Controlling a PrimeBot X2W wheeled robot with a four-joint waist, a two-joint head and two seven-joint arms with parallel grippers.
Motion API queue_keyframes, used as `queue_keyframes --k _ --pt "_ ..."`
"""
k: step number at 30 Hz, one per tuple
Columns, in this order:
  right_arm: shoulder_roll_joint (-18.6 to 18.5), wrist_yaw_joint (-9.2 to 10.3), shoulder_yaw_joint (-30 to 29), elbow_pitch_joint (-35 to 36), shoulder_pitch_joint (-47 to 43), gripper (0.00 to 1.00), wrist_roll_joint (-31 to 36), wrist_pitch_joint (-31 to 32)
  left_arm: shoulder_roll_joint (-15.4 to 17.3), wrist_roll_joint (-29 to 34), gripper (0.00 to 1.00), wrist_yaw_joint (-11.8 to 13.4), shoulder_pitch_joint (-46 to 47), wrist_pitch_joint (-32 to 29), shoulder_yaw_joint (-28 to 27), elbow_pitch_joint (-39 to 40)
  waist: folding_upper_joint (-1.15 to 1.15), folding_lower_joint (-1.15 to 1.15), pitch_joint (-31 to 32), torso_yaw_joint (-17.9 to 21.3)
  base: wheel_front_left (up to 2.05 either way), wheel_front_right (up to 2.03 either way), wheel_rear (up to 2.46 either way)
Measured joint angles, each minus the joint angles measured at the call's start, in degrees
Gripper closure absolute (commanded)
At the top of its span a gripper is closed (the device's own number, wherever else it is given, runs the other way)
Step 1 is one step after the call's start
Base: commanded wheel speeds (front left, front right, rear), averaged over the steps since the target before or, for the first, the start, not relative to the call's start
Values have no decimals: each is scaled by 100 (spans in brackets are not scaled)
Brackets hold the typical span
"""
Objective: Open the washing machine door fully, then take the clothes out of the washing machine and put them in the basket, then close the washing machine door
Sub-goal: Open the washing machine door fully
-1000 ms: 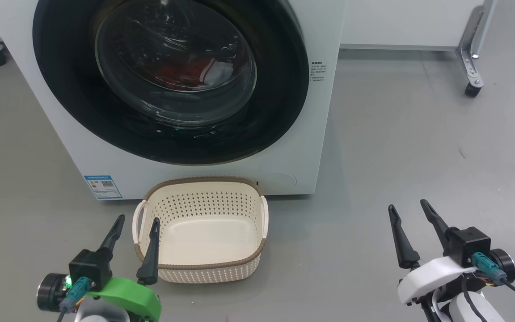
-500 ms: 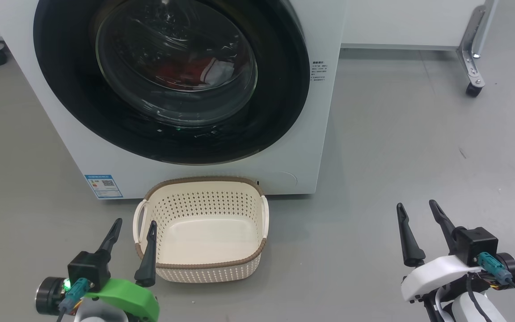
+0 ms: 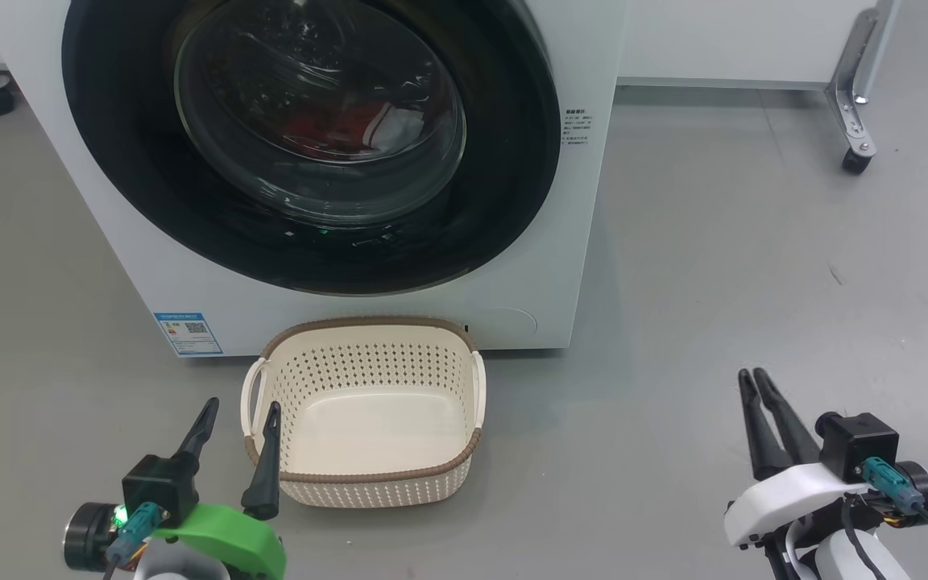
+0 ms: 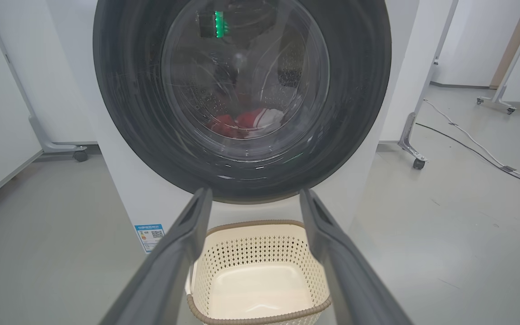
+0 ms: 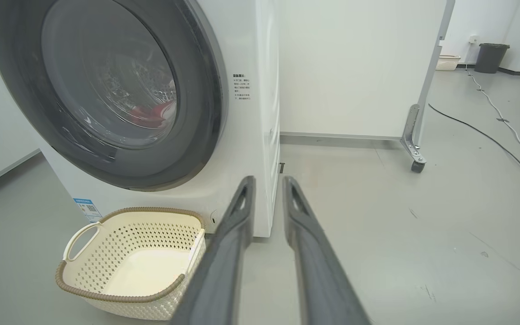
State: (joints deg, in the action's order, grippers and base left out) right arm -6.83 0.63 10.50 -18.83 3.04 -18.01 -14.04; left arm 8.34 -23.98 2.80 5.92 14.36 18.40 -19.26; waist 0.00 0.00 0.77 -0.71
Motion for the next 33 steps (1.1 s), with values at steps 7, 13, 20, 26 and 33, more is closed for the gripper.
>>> queue_keyframes --k 7,13,20,26,33 --pt "55 -25 -67 0 1 100 -1 0 -7 3 0 0 1 0 -8 -12 0 0 -7 -11 0 0 0" --pt "156 -132 -226 0 7 100 -200 0 -18 5 0 0 3 0 -15 -15 0 0 -18 -19 0 0 0" --pt "422 -425 -708 1 42 100 -1350 0 -20 45 0 0 8 0 -14 -2 0 0 -73 -30 0 0 0" --pt "458 -614 -933 -101 286 100 -2459 22 -20 100 0 0 170 0 1 69 0 0 -245 -63 0 0 0" --pt "455 -706 -1100 -168 759 100 -3744 506 -22 147 0 -1 313 0 10 171 0 0 -518 -129 0 0 0"
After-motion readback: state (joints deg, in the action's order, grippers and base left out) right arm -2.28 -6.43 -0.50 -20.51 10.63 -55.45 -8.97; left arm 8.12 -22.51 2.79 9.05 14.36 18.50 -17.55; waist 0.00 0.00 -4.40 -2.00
